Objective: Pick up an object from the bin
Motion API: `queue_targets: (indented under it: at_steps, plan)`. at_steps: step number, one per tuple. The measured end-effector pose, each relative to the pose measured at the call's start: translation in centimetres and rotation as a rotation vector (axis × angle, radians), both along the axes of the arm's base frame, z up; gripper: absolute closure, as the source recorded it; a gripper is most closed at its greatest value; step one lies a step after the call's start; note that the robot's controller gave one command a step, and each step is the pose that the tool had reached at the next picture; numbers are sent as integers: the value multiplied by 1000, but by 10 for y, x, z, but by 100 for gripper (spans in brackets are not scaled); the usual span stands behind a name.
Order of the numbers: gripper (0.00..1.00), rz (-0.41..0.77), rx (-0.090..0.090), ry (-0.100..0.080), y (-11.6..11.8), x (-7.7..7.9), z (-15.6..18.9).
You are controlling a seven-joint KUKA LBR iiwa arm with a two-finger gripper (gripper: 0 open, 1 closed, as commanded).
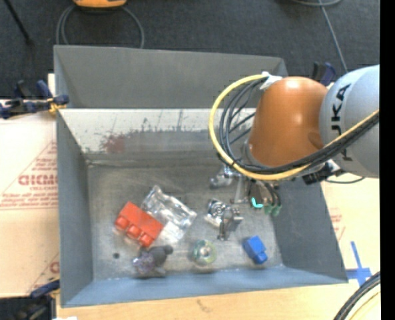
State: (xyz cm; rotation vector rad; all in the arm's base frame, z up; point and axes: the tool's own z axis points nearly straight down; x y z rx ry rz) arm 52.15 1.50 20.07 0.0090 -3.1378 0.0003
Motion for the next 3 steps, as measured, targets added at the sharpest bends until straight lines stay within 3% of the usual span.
queue_targets:
  at_steps: [1, 2, 3]
  plan:
    - [0, 140, 0, -12, -23, 44, -128]
    - [0, 347, -2, -14, -25, 29, -7]
    - [0, 345, 2, -11, -48, 39, -129]
